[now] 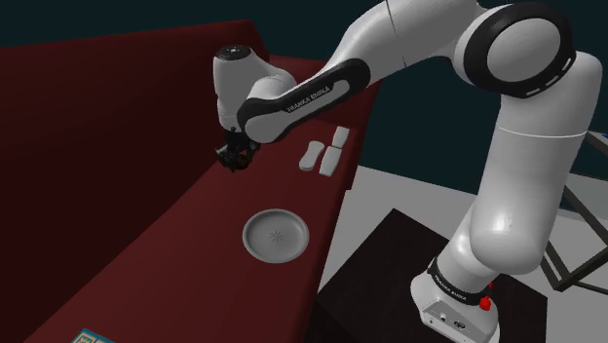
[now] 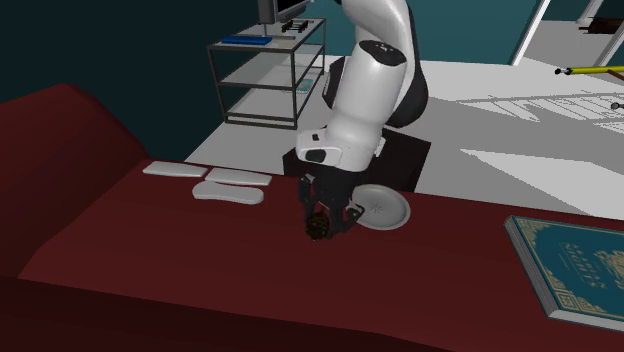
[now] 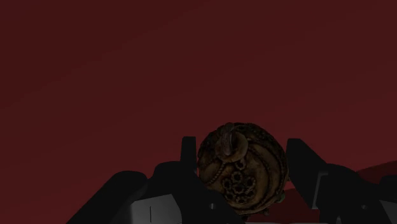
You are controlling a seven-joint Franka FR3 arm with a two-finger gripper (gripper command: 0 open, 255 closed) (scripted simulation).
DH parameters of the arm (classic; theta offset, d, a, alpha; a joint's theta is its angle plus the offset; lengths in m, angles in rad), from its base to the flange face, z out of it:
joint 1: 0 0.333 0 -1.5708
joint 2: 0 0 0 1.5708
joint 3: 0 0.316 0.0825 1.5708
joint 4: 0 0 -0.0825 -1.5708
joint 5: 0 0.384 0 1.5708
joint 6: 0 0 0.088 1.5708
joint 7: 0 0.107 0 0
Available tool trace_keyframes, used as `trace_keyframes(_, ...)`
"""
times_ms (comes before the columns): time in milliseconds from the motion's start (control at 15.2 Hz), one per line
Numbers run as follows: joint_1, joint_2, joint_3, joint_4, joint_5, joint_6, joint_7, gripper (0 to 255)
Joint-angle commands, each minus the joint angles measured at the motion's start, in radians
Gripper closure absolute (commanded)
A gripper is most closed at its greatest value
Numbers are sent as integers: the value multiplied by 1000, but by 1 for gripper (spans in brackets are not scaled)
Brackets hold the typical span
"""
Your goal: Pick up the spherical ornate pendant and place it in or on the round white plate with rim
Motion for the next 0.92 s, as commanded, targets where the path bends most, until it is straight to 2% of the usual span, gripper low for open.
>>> trace_keyframes(0, 2, -33, 7, -39, 8, 4, 10, 255)
trace_keyframes(462, 31, -247, 55, -309, 66, 61, 80, 255)
trace_keyframes(858, 86, -425, 101, -499, 148, 77, 130, 255)
